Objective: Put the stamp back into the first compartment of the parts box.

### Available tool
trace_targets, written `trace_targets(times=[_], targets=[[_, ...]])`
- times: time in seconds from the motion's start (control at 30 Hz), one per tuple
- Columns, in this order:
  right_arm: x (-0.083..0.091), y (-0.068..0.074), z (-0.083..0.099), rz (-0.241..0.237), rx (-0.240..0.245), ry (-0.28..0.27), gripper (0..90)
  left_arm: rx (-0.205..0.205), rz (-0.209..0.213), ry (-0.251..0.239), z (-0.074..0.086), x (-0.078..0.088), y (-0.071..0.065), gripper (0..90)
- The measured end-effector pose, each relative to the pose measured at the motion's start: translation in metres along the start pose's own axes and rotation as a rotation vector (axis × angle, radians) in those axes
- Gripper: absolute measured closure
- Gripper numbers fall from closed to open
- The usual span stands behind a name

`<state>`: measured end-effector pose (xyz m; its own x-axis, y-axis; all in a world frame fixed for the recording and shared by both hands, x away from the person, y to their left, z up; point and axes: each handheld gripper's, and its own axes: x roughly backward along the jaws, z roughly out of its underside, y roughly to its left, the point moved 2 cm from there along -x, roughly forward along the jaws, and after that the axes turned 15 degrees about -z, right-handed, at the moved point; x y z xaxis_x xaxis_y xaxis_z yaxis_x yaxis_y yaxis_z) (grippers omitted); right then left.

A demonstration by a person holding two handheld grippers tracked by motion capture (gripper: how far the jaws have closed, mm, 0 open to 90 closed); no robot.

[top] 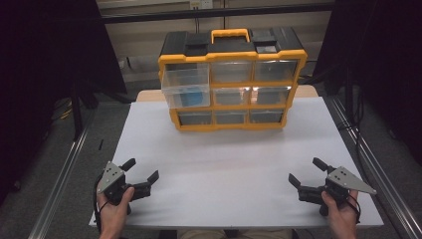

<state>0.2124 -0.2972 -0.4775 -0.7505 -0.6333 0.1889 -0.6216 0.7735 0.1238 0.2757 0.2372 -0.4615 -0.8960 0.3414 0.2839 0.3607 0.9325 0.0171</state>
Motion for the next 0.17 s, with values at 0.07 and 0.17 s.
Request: trace_targets(times=[0.07, 0.17], targets=[[0.0009, -0.0013, 0.0003, 0.006, 0.003, 0.000, 0.0, -0.003, -0.003, 0.001, -0.0006, -0.0007, -0.0004, 3.3], [0.0012, -0.0026, 0.0004, 0.009, -0.003, 0.007, 0.0, 0.003, -0.010, 0.014, 0.0017, -0.0023, -0.0002, 3.3]])
